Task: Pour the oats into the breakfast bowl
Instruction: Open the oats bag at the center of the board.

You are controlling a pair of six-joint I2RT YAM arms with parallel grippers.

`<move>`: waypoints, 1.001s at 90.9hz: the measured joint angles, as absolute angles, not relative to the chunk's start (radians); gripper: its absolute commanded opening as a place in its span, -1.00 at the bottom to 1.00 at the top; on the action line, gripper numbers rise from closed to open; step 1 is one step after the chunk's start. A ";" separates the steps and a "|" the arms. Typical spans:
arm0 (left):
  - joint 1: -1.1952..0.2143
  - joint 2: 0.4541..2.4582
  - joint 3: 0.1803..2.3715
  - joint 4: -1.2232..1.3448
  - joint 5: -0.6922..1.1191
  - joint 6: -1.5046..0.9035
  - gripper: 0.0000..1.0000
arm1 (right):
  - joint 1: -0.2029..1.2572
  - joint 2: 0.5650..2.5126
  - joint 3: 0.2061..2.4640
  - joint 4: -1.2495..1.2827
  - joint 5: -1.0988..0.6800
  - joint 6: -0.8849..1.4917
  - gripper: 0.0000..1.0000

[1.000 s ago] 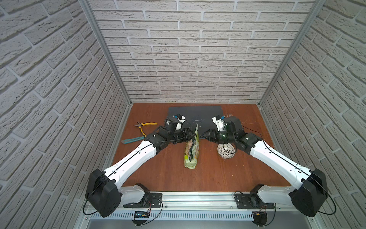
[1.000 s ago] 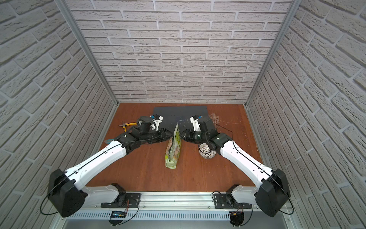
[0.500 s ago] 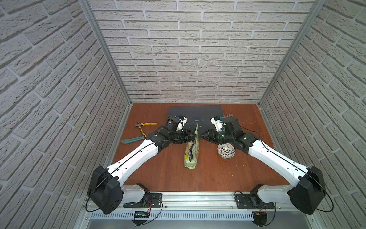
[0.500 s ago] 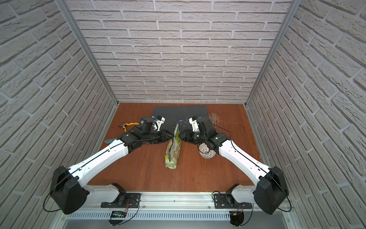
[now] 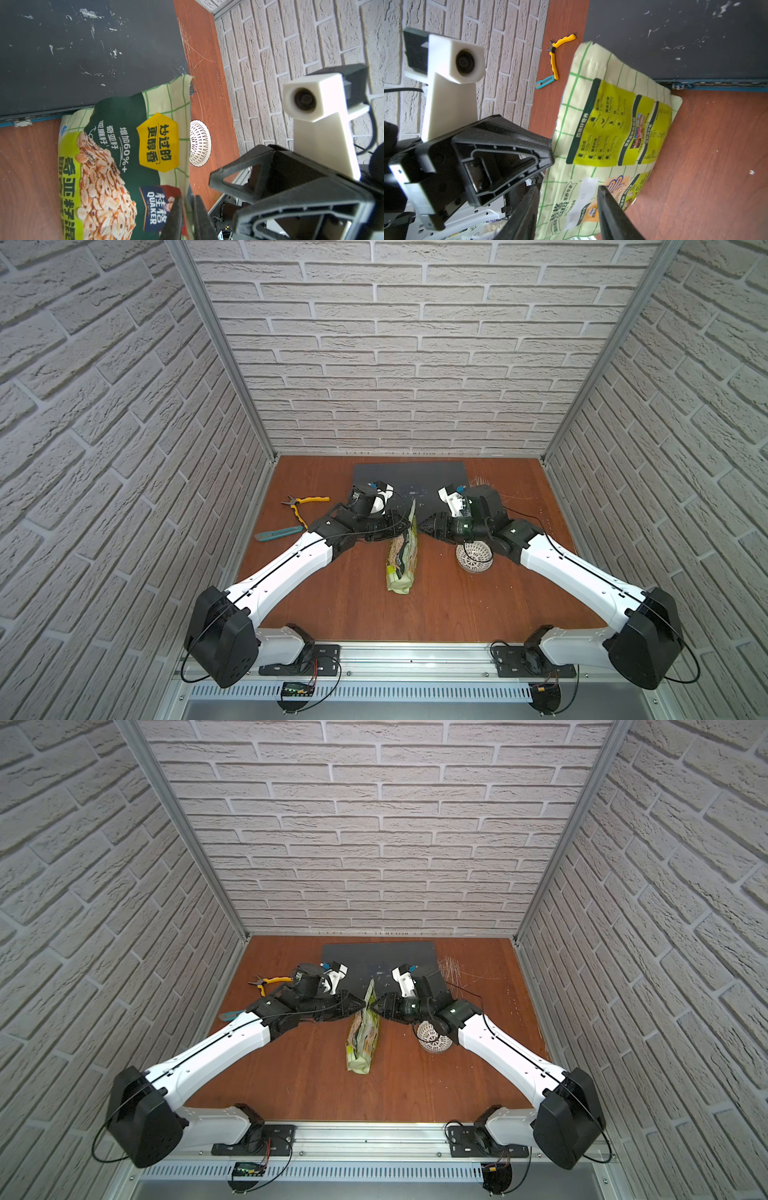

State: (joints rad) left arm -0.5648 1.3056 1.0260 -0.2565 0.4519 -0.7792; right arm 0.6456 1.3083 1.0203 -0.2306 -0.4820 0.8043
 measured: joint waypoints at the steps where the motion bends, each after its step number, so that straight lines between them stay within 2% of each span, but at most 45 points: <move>1: -0.565 1.306 1.026 -0.256 0.453 -0.782 -0.80 | 0.648 1.309 1.020 -0.230 -0.483 0.804 -0.03; 12: -0.568 1.310 1.026 -0.252 0.456 -0.785 -0.90 | 0.670 1.321 1.020 -0.231 -0.491 0.804 -0.04; 28: -0.570 1.311 1.026 -0.250 0.456 -0.787 -0.93 | 0.687 1.324 1.016 -0.232 -0.490 0.804 -0.06; 83: -0.576 1.312 1.026 -0.245 0.453 -0.787 -0.94 | 0.704 1.340 1.016 -0.239 -0.481 0.801 -0.10; 91: -0.576 1.312 1.026 -0.245 0.452 -0.786 -0.83 | 0.707 1.348 1.016 -0.239 -0.479 0.796 -0.16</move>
